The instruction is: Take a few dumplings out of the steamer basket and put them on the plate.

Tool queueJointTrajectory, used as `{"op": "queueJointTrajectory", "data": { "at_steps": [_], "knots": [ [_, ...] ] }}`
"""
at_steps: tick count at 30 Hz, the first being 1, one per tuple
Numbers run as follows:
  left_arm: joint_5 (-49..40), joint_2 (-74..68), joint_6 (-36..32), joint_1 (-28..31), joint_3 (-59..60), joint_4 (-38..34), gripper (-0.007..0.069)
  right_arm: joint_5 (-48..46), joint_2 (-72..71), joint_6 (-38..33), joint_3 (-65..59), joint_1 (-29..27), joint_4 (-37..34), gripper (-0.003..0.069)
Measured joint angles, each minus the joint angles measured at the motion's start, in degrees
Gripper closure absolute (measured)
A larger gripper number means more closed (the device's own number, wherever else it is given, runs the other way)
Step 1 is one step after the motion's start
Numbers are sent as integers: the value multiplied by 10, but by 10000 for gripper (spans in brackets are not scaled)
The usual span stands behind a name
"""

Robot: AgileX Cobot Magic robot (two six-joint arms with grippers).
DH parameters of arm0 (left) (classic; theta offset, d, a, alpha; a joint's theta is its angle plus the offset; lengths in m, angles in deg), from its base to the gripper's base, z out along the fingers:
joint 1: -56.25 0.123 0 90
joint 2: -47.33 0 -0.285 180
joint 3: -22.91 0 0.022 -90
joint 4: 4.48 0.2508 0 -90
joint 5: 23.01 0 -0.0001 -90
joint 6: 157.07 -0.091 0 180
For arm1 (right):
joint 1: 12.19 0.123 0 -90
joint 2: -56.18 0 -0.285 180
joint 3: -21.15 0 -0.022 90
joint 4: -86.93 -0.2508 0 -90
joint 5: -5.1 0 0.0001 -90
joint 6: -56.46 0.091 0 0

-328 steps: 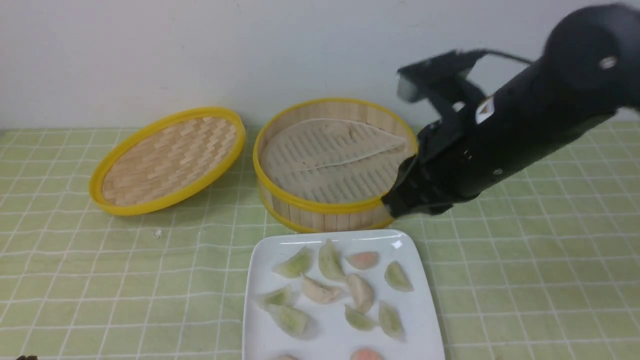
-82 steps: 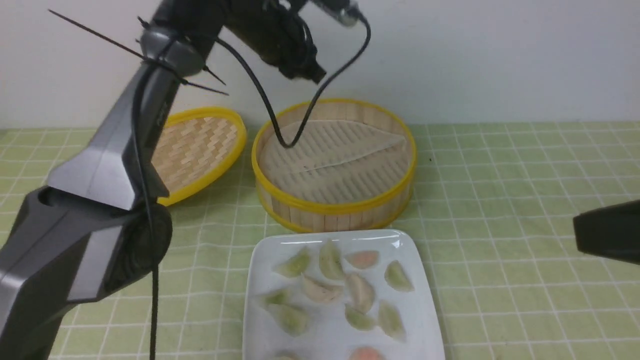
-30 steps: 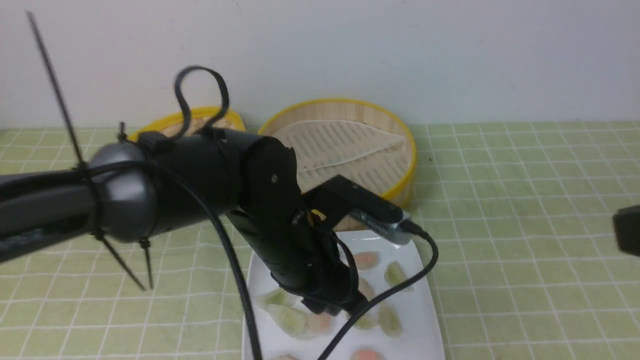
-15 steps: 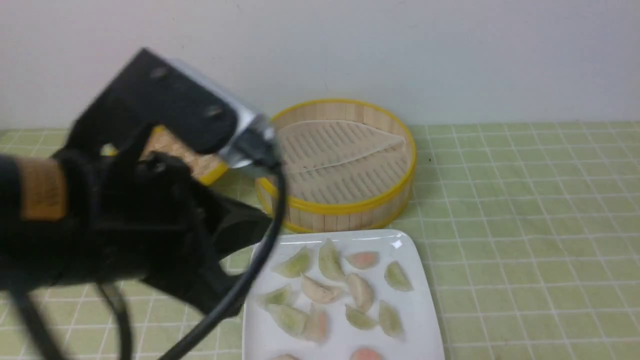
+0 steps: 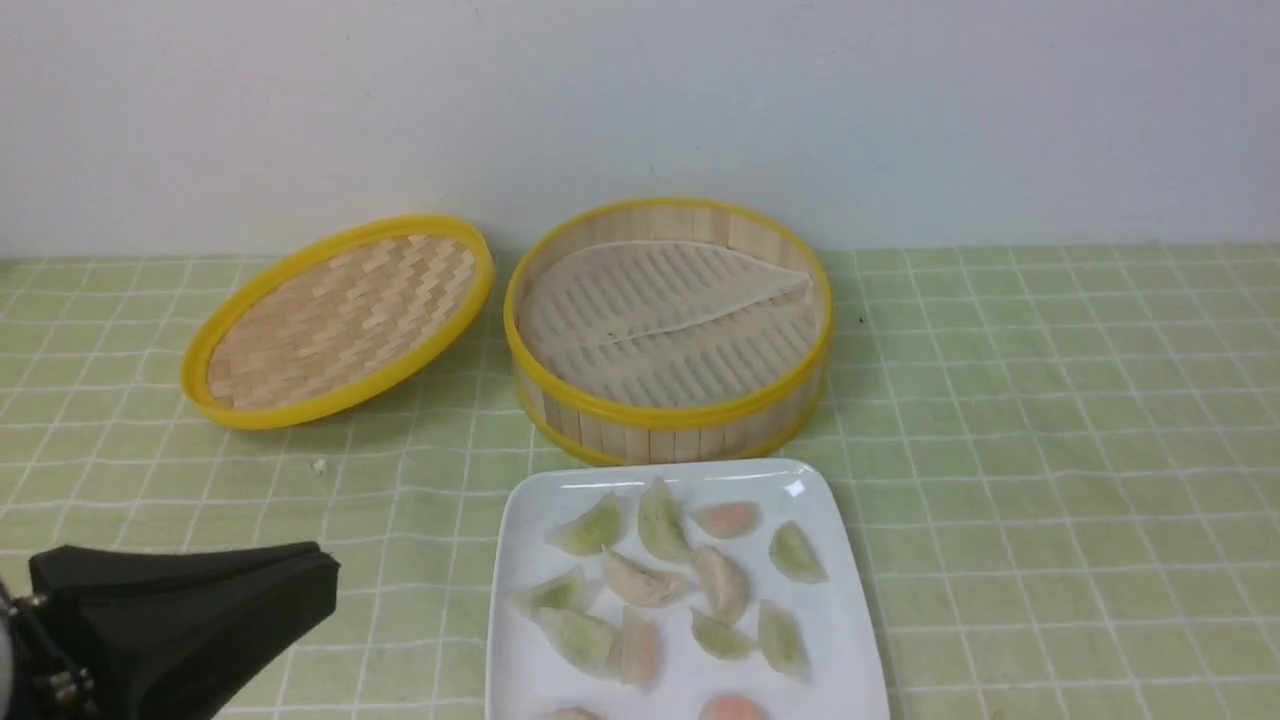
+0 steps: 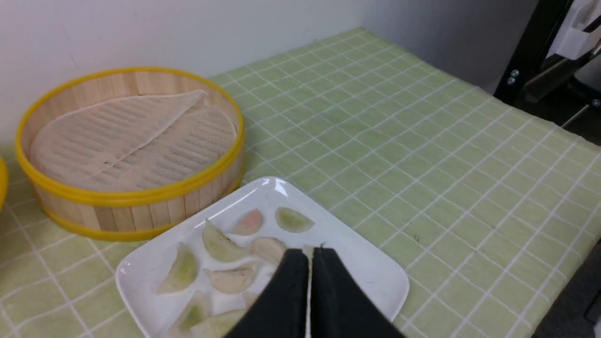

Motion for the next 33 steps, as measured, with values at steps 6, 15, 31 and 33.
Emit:
{"op": "queueJointTrajectory", "data": {
  "at_steps": [6,15,31,33],
  "knots": [
    [5,35,0,0,18,-1,631,1,0,0,0,0,1,673],
    [8,39,0,0,18,-1,631,1,0,1,0,0,1,673],
    [8,39,-4,0,18,-1,631,1,0,1,0,0,1,673],
    [8,39,-6,0,18,0,631,1,0,1,0,0,1,673]
  ]
}}
